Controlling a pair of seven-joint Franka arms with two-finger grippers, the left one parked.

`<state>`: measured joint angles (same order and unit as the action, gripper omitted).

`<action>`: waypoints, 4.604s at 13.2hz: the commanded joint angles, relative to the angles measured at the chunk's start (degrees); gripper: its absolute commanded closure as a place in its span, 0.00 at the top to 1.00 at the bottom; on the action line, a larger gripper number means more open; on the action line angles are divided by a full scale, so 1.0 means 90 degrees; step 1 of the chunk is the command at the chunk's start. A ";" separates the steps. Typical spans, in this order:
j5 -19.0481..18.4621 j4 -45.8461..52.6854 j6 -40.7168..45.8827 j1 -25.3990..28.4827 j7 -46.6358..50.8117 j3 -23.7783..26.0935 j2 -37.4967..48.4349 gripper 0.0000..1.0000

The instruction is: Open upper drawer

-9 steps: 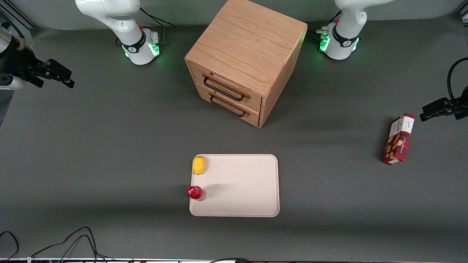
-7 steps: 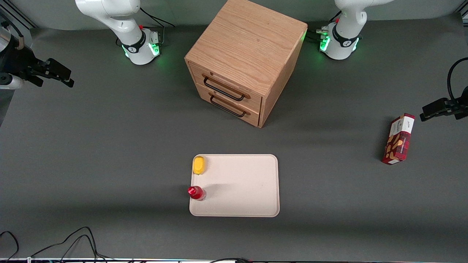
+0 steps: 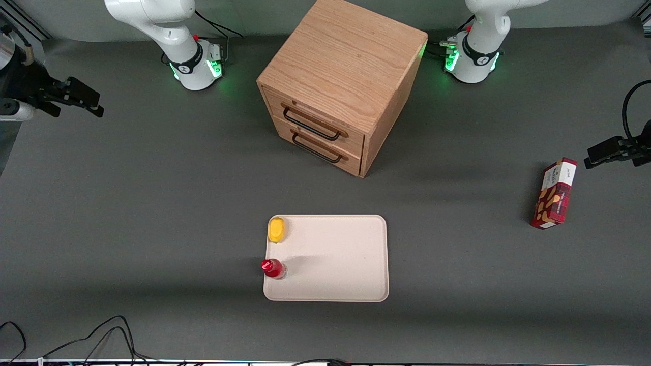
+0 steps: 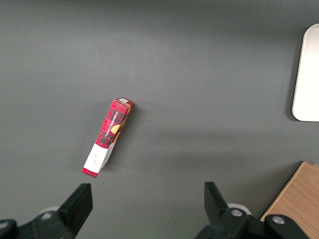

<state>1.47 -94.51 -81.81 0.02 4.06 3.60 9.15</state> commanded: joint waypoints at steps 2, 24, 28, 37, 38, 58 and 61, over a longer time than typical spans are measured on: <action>0.0949 0.0578 0.0320 0.0056 -0.1472 0.0166 -0.0380 1.00; 0.1996 -0.0025 -0.2502 0.0271 -0.2160 0.3721 -0.4034 1.00; 0.1927 -0.0299 -0.2872 0.0271 -0.2160 0.3838 -0.4034 1.00; 0.1440 0.0548 -0.2903 0.0164 -0.2169 0.3692 -0.4746 1.00; 0.1332 0.0753 -0.2854 0.0154 -0.2160 0.3634 -0.4872 1.00; 0.1048 0.3048 -0.1458 0.0144 -0.2755 0.2608 -0.5928 1.00; 0.1048 0.3419 -0.1379 0.0153 -0.2891 0.2598 -0.6103 1.00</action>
<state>12.26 -69.19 -95.91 0.68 -20.22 27.12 -42.93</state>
